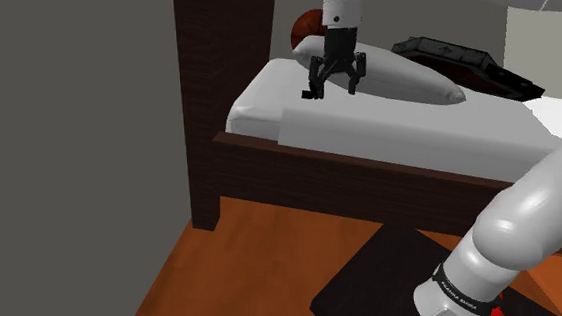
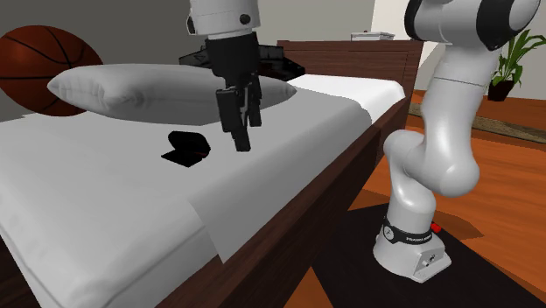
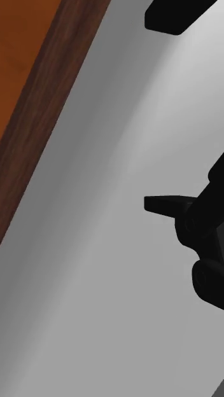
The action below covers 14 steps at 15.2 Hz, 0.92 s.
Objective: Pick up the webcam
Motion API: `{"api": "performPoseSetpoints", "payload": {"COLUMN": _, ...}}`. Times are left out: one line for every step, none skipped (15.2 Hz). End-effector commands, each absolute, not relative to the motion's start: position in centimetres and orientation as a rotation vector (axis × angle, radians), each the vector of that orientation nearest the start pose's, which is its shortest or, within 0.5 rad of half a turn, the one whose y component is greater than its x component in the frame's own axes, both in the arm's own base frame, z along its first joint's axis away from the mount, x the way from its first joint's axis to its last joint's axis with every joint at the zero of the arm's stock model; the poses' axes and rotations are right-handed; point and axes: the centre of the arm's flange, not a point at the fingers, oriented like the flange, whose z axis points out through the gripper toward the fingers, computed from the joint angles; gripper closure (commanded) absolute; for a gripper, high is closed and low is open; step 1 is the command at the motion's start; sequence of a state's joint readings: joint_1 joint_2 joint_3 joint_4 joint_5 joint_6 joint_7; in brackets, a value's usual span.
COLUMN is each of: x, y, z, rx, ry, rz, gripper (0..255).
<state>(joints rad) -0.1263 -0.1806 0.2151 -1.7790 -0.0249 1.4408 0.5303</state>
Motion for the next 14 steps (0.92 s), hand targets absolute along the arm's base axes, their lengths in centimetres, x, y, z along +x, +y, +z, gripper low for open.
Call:
{"api": "performPoseSetpoints", "payload": {"x": 50.8, "y": 4.0, "z": 61.6, "rx": -3.154, "ry": 0.834, "rz": 0.228, "gripper": 0}}
{"api": "performPoseSetpoints", "payload": {"x": 52.1, "y": 3.8, "z": 61.8, "rx": -3.150, "ry": 0.885, "rz": 0.232, "gripper": 0}}
{"api": "performPoseSetpoints", "payload": {"x": 53.4, "y": 3.5, "z": 62.1, "rx": -3.145, "ry": 0.937, "rz": 0.236, "gripper": 0}}
{"api": "performPoseSetpoints", "payload": {"x": 54.8, "y": 3.2, "z": 62.3, "rx": -3.139, "ry": 0.989, "rz": 0.240, "gripper": 0}}
{"api": "performPoseSetpoints", "payload": {"x": 56.1, "y": 2.9, "z": 62.6, "rx": -3.131, "ry": 1.041, "rz": 0.244, "gripper": 0}}
{"api": "performPoseSetpoints", "payload": {"x": 57.4, "y": 2.5, "z": 62.8, "rx": -3.123, "ry": 1.093, "rz": 0.248, "gripper": 0}}
{"api": "performPoseSetpoints", "payload": {"x": 58.7, "y": 2.1, "z": 63.1, "rx": -3.115, "ry": 1.145, "rz": 0.252, "gripper": 0}}
{"api": "performPoseSetpoints", "payload": {"x": 59.1, "y": 1.9, "z": 63.2, "rx": -3.111, "ry": 1.164, "rz": 0.253, "gripper": 0}}
{"api": "performPoseSetpoints", "payload": {"x": 59.1, "y": 1.9, "z": 62.6, "rx": -3.111, "ry": 1.164, "rz": 0.253, "gripper": 0}}
{"api": "performPoseSetpoints", "payload": {"x": 59.1, "y": 1.9, "z": 62.1, "rx": -3.111, "ry": 1.164, "rz": 0.253, "gripper": 0}}
{"api": "performPoseSetpoints", "payload": {"x": 59.1, "y": 1.9, "z": 61.6, "rx": -3.111, "ry": 1.164, "rz": 0.253, "gripper": 0}}
{"api": "performPoseSetpoints", "payload": {"x": 59.2, "y": 1.9, "z": 61.1, "rx": -3.111, "ry": 1.164, "rz": 0.253, "gripper": 0}}
{"api": "performPoseSetpoints", "payload": {"x": 59.2, "y": 1.9, "z": 60.5, "rx": -3.111, "ry": 1.164, "rz": 0.253, "gripper": 0}}
{"api": "performPoseSetpoints", "payload": {"x": 59.2, "y": 1.9, "z": 60.0, "rx": -3.111, "ry": 1.164, "rz": 0.253, "gripper": 0}}
